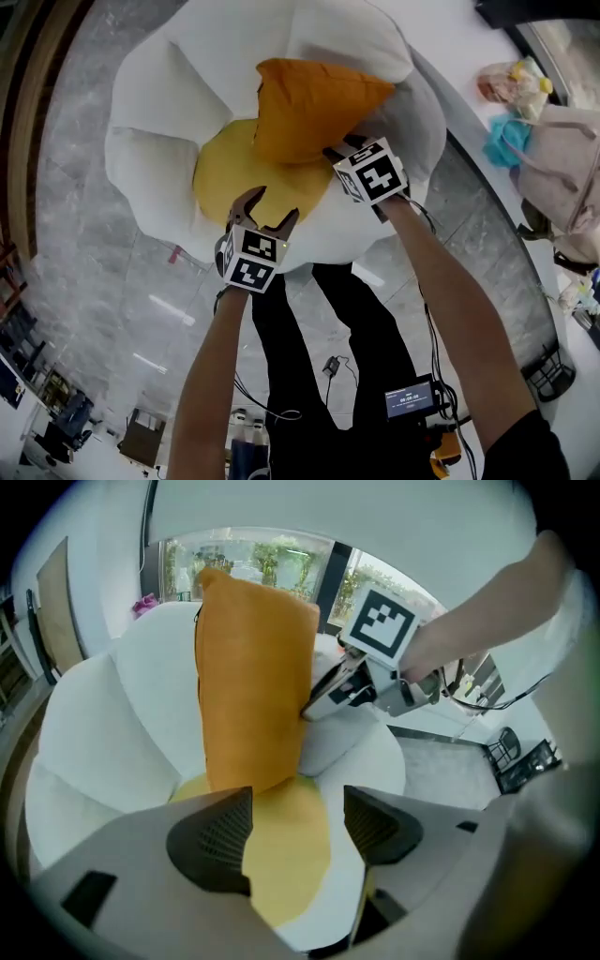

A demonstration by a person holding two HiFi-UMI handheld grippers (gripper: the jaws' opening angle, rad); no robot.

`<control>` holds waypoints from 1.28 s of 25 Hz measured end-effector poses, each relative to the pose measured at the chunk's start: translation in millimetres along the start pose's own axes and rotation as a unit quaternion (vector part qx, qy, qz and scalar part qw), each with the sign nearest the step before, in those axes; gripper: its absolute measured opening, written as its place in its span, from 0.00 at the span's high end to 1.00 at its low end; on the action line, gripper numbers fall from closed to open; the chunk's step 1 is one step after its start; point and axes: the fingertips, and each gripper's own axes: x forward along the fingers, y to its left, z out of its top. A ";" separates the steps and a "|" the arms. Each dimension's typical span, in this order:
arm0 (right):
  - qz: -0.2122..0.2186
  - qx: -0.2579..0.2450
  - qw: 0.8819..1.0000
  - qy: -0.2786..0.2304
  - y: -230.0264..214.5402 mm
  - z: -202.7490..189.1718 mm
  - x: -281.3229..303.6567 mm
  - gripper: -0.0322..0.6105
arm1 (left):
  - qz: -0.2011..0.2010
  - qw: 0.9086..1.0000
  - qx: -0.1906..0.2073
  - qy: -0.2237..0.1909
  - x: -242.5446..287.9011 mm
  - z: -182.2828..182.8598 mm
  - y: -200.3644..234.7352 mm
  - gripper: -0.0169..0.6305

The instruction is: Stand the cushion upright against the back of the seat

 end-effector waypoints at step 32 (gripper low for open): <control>-0.034 -0.010 0.985 -0.167 279.7 88.0 -334.4 0.80 | -0.094 0.947 -0.139 -0.272 -366.1 96.3 -85.3 0.86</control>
